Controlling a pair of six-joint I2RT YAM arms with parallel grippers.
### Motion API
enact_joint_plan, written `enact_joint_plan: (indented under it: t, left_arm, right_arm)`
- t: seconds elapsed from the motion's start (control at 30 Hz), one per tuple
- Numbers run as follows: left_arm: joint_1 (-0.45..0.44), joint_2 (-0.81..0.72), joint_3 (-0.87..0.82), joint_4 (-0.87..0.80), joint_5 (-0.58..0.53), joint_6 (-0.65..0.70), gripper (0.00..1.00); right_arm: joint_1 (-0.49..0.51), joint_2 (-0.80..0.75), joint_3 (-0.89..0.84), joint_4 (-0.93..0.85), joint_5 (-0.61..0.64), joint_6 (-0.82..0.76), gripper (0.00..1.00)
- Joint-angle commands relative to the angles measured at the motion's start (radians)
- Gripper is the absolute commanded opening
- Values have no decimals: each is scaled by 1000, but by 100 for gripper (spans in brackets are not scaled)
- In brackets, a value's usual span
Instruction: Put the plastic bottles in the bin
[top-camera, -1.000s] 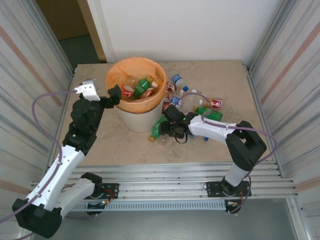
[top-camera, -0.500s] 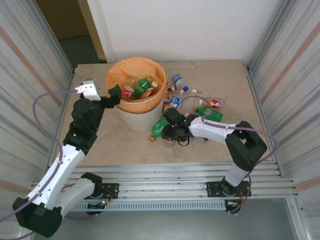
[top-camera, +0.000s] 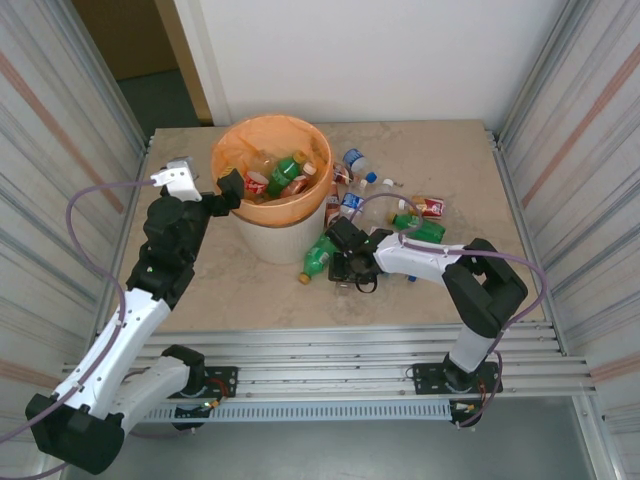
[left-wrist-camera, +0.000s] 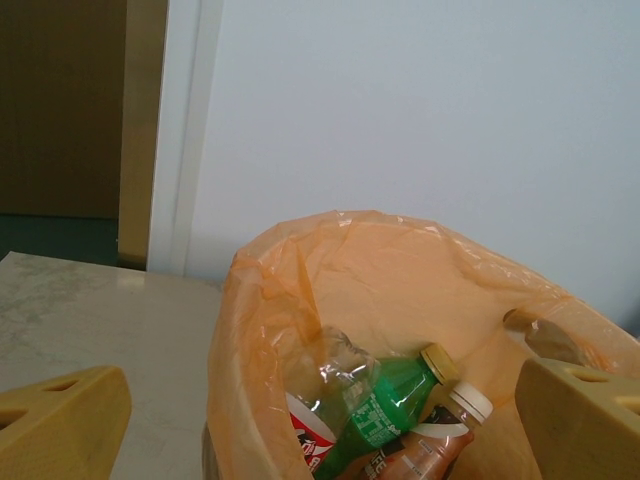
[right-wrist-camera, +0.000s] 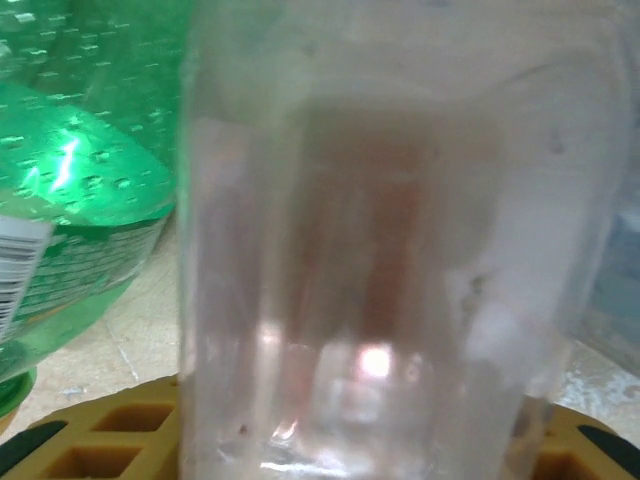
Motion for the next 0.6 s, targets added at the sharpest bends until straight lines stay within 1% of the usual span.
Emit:
enact_joint_plan:
  t: [0.0, 0.1, 0.27, 0.47, 0.57]
  left_arm:
    - [10, 8, 12, 13, -8, -14, 99]
    - [10, 14, 18, 14, -3, -18, 99]
    - [11, 19, 29, 18, 12, -29, 99]
    - [11, 24, 45, 18, 55, -44, 99]
    - [10, 33, 65, 15, 125, -51, 99]
  right_arm:
    - [3, -3, 12, -20, 30, -30, 41]
    - [9, -34, 17, -36, 53, -44, 36]
    - [16, -136, 5, -37, 100, -80, 24]
    - [17, -305, -27, -9, 160, -141, 16]
    - [13, -405, -61, 45, 172, -200, 15]
